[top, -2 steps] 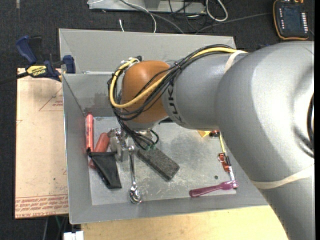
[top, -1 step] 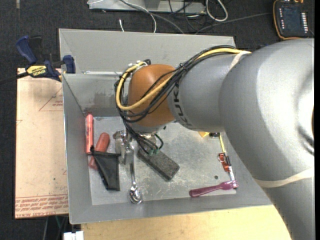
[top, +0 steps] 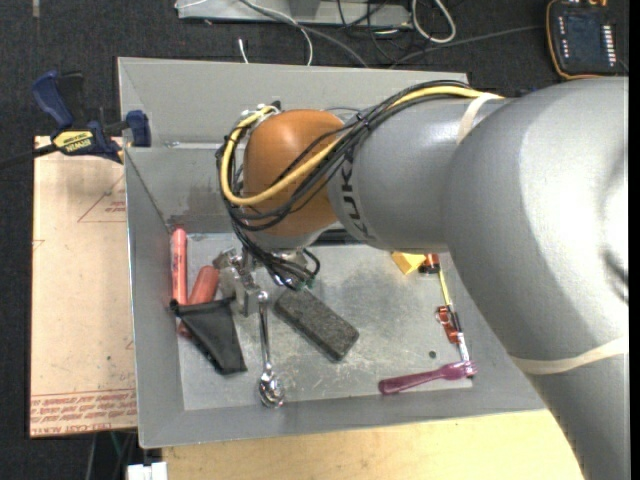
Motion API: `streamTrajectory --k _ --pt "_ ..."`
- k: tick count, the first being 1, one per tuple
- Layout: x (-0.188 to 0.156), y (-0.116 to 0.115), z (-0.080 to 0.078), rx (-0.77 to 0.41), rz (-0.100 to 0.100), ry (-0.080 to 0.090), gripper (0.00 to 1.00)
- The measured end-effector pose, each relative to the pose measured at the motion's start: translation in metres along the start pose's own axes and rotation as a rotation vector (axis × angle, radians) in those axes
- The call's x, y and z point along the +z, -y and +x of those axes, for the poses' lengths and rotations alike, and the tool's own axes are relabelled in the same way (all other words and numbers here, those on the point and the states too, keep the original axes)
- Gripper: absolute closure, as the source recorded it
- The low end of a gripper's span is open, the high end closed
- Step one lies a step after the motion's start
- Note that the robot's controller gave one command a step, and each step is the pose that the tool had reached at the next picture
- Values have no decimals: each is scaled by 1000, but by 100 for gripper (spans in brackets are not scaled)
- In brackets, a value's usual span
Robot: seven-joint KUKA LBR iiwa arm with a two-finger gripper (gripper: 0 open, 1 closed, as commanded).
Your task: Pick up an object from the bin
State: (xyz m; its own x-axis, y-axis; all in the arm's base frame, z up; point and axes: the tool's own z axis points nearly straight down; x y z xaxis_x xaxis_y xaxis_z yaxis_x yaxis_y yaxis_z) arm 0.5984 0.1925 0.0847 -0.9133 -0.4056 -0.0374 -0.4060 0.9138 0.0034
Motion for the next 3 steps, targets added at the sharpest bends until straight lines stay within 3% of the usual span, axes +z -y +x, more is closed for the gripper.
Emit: streamTrajectory --k 1,3 --pt "3 22 -6 173 -1 -3 100" --pt "14 15 -5 72 0 2 100"
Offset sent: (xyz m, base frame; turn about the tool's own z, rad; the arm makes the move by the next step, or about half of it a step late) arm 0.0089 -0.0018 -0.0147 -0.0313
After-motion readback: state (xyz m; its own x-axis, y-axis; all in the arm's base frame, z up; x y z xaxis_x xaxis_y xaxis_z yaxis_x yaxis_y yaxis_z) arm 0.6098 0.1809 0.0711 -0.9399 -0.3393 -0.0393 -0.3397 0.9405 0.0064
